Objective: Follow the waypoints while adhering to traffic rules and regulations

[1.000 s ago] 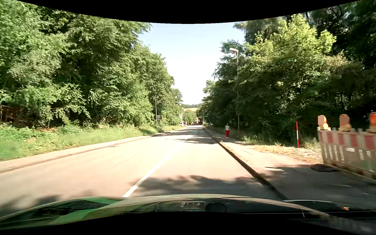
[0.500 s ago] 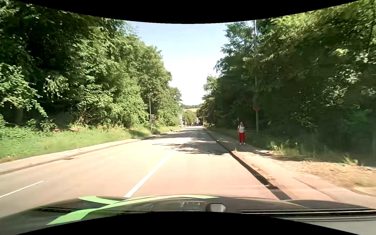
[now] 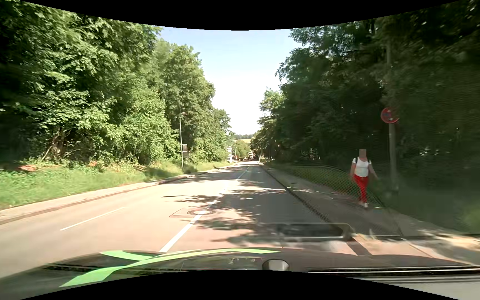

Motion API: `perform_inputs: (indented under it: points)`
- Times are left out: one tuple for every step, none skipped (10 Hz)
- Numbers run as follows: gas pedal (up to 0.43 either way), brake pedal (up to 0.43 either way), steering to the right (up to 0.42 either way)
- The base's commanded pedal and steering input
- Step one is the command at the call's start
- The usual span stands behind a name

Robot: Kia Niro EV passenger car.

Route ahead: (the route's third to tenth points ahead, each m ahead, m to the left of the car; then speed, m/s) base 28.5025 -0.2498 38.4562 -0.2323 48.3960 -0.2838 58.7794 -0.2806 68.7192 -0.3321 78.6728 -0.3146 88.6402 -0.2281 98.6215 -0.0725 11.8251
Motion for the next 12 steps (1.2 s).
perform_inputs:
  points:
    - [0.098,0.0,0.0]
    - [0.098,0.0,0.0]
    - [0.098,0.0,0.0]
    - [0.098,0.0,0.0]
    - [0.087,0.0,0.001]
    - [0.067,0.0,0.001]
    - [0.059,0.0,0.001]
    - [0.059,0.0,0.0]
    - [0.059,0.0,-0.002]
    - [0.059,0.0,-0.003]
    - [0.059,0.0,-0.003]
    - [0.059,0.0,-0.004]
